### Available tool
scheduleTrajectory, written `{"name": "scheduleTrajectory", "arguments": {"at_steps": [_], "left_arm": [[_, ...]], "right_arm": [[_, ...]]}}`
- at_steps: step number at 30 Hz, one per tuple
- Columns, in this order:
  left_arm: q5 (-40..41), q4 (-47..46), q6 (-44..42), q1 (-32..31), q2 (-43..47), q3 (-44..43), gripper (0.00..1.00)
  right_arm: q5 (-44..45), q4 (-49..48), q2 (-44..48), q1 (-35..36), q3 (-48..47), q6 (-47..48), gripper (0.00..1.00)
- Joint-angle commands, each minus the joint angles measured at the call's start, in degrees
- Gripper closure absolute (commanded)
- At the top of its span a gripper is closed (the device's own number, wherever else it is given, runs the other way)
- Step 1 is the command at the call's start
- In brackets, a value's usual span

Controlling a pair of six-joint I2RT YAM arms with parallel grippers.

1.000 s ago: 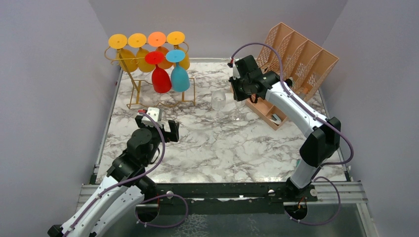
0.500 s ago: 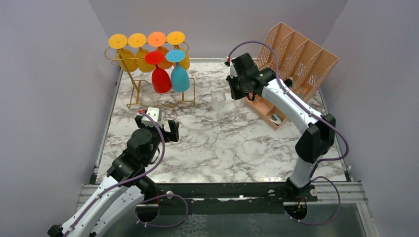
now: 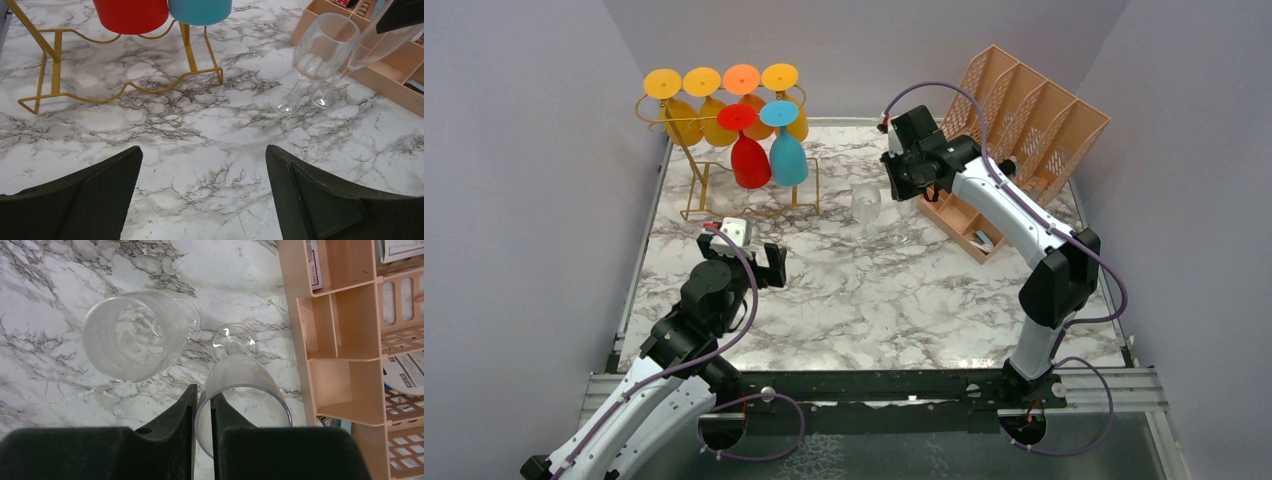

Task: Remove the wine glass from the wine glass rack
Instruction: Place the wine glass at the center of the board.

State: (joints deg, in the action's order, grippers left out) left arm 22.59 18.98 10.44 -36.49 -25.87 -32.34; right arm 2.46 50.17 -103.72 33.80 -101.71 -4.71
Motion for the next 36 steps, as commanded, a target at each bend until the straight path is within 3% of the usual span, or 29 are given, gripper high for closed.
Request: {"name": "scheduleTrajectory", "arguments": {"at_steps": [1, 13, 36], "left_arm": [[1.3, -1.1, -0.4, 0.4, 0.6, 0.3, 0.01], [1.0, -1.3, -0.4, 0.5, 0.5, 0.5, 0.01], [0.5, -1.6, -0.5, 0.8, 0.1, 0.6, 0.01]], "right_arm": [[-1.5, 1.5, -1.5, 0.6, -2.2, 0.0, 0.84], [-1.6, 3.0, -3.7, 1.0, -5.1, -0.2, 0.82], [0.4, 5.3, -2.2, 1.0, -11.2, 0.1, 0.63]]}}
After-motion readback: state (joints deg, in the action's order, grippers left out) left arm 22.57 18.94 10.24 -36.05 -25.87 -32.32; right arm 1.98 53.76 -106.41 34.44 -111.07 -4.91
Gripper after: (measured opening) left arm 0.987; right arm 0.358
